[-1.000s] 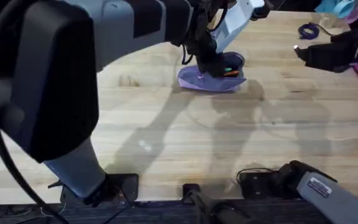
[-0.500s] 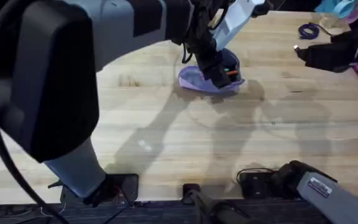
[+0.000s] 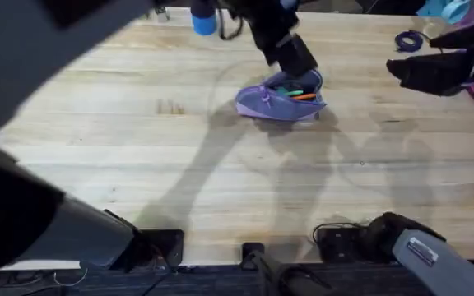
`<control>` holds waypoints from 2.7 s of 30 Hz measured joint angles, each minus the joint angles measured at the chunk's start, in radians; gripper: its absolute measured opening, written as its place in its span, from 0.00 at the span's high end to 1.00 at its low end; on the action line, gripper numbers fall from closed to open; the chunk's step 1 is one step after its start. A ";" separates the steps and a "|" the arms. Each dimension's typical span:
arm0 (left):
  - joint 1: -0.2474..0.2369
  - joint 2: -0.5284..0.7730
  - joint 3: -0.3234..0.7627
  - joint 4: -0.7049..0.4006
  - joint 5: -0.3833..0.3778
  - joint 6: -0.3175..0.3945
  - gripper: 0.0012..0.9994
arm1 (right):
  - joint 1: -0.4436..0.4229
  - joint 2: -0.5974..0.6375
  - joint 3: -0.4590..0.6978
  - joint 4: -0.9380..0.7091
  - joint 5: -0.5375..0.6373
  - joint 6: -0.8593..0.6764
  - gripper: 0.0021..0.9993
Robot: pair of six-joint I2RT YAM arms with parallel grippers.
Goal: Unzip the bag, pick up the pens from the table one at a time and place them inside, then zip the bag closed.
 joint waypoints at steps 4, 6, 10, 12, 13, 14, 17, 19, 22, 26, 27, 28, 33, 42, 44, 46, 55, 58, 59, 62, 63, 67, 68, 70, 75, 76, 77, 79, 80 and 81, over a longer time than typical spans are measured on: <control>0.058 -0.060 0.007 -0.036 0.008 0.022 0.00 | 0.050 -0.041 0.000 0.000 -0.013 0.001 0.00; 0.080 -0.078 0.007 -0.088 0.026 0.052 0.00 | 0.076 -0.058 0.000 0.000 -0.014 0.006 0.00; 0.115 -0.086 0.007 -0.202 0.071 0.133 0.00 | 0.133 -0.085 0.000 0.000 -0.014 0.034 0.00; 0.134 -0.086 0.007 -0.254 0.091 0.173 0.00 | 0.162 -0.095 0.000 0.000 -0.014 0.055 0.00; 0.148 -0.086 0.007 -0.276 0.103 0.195 0.00 | 0.178 -0.098 0.000 -0.001 -0.010 0.069 0.00; 0.161 -0.086 0.007 -0.293 0.113 0.216 0.00 | 0.195 -0.102 0.000 -0.001 0.001 0.085 0.00; 0.201 -0.086 0.007 -0.339 0.146 0.279 0.00 | 0.258 -0.108 0.000 -0.006 0.051 0.121 0.00; 0.228 -0.086 0.007 -0.369 0.161 0.313 0.00 | 0.309 -0.108 0.000 -0.006 0.081 0.137 0.00; 0.269 -0.086 0.005 -0.401 0.179 0.358 0.00 | 0.388 -0.108 0.000 -0.005 0.126 0.160 0.00; 0.319 -0.088 -0.035 -0.401 0.222 0.404 0.00 | 0.466 -0.108 0.000 -0.004 0.191 0.203 0.00; 0.330 -0.088 -0.056 -0.399 0.237 0.419 0.00 | 0.479 -0.108 0.000 -0.002 0.203 0.211 0.00; 0.342 -0.088 -0.079 -0.398 0.250 0.435 0.00 | 0.489 -0.108 0.000 0.001 0.211 0.220 0.00; 0.384 -0.088 -0.200 -0.367 0.302 0.505 0.00 | 0.512 -0.108 0.000 0.016 0.234 0.275 0.00; 0.470 -0.088 -0.401 -0.156 0.360 0.545 0.00 | 0.574 -0.108 0.000 0.004 0.240 0.341 0.00; 0.483 -0.088 -0.428 -0.130 0.368 0.547 0.00 | 0.605 -0.108 0.000 0.003 0.245 0.357 0.00; 0.486 -0.088 -0.449 -0.103 0.371 0.548 0.00 | 0.634 -0.108 0.000 0.002 0.255 0.384 0.00; 0.483 -0.088 -0.487 -0.053 0.377 0.552 0.00 | 0.773 -0.108 0.000 0.000 0.362 0.589 0.00; 0.483 -0.088 -0.487 -0.052 0.379 0.552 0.00 | 0.830 -0.104 0.000 0.000 0.376 0.692 0.00; 0.483 -0.088 -0.487 -0.053 0.382 0.551 0.00 | 0.850 -0.098 0.000 0.000 0.376 0.734 0.00; 0.483 -0.088 -0.487 -0.072 0.397 0.551 0.00 | 0.901 -0.065 0.000 -0.004 0.364 0.854 0.00; 0.483 -0.087 -0.487 -0.072 0.405 0.551 0.00 | 0.914 -0.049 0.000 -0.009 0.359 0.888 0.00; 0.483 -0.087 -0.487 -0.072 0.425 0.554 0.00 | 0.936 0.006 0.000 -0.014 0.351 0.967 0.00; 0.483 -0.088 -0.487 -0.072 0.427 0.559 0.00 | 0.936 0.017 0.000 -0.014 0.350 0.979 0.00; 0.483 -0.088 -0.487 -0.072 0.431 0.572 0.00 | 0.936 0.037 0.000 -0.011 0.350 0.996 0.00; 0.483 -0.088 -0.487 -0.072 0.439 0.620 0.00 | 0.937 0.099 0.000 -0.006 0.351 1.013 0.00; 0.483 -0.088 -0.487 -0.072 0.439 0.632 0.00 | 0.937 0.113 0.000 -0.006 0.356 1.014 0.00; 0.483 -0.088 -0.487 -0.072 0.440 0.644 0.00 | 0.939 0.128 0.000 -0.006 0.365 1.016 0.00; 0.483 -0.088 -0.487 -0.071 0.442 0.670 0.00 | 0.947 0.152 0.000 -0.006 0.398 1.017 0.00; 0.483 -0.088 -0.487 -0.070 0.442 0.679 0.00 | 0.952 0.159 0.000 -0.006 0.420 1.017 0.00; 0.483 -0.088 -0.487 -0.068 0.442 0.688 0.00 | 0.959 0.164 0.000 -0.005 0.444 1.017 0.00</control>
